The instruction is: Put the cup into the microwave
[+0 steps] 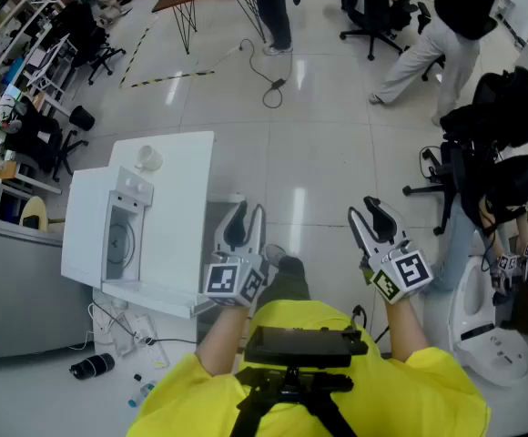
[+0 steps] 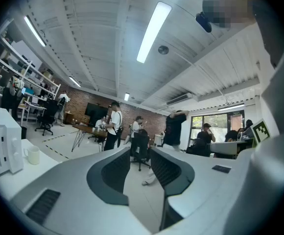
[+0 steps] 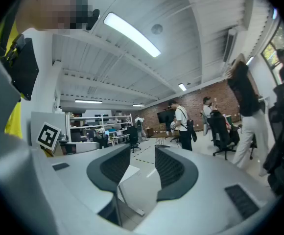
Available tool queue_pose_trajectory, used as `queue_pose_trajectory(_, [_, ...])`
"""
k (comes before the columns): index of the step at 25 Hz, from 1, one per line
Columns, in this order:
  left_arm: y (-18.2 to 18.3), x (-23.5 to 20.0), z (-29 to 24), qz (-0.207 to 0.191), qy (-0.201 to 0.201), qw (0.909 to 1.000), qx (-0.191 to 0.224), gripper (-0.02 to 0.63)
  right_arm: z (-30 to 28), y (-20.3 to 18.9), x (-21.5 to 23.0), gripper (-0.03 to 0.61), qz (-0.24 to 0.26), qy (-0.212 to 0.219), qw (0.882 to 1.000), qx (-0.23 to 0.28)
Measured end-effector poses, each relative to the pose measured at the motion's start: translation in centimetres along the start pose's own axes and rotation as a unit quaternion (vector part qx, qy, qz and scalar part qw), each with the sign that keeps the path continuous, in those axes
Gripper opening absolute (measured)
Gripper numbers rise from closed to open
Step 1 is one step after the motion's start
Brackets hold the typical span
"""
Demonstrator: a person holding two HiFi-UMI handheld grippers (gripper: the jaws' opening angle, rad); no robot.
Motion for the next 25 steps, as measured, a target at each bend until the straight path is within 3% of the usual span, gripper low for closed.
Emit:
queue_pose_trajectory(4, [5.5, -6.3, -3.4, 0.001, 0.023, 0.9995, 0.020, 0.123, -11.0, 2.5, -0.2, 0.163, 0.008, 0.043, 0.999, 0.009])
queue_pose_trajectory(7, [9.0, -10.4, -4.4, -0.002, 0.056, 0.9976, 0.039, 0.123, -19.8, 4.3, -1.3, 0.163, 0.028, 0.111, 0.993, 0.018])
queue_pose_trajectory(11, [12.0, -15.7, -4.0, -0.002, 0.122, 0.9902, 0.069, 0.123, -30.0, 5.6, -4.4, 0.163, 0.036, 0.198, 0.979, 0.029])
queue_pose_trajectory(14, [13.2, -19.1, -2.4, 0.001, 0.182, 0.9784, 0.098, 0.123, -35.8, 5.9, -7.6, 0.164, 0.042, 0.274, 0.960, 0.030])
queue_pose_trajectory(17, [13.4, -21.7, 0.1, 0.020, 0.263, 0.9561, 0.127, 0.123, -41.1, 5.9, -10.8, 0.164, 0.046, 0.354, 0.934, 0.020])
queue_pose_trajectory(20, [13.2, -23.3, 2.8, 0.040, 0.343, 0.9259, 0.153, 0.123, -45.6, 6.1, -14.0, 0.164, 0.050, 0.427, 0.903, 0.013])
queue_pose_trajectory(25, [13.1, -26.7, 5.3, 0.058, 0.443, 0.8727, 0.196, 0.115, -52.7, 5.5, -19.1, 0.164, 0.058, 0.514, 0.856, 0.016])
Point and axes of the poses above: the fingertips, and each gripper's own axes: z backward along the fingers, x to its right, y out of its top, the point moved 9 cm from there along z, backward along the fingers, and after that the axes turned 14 degrees about z, right-handed, at the moved point
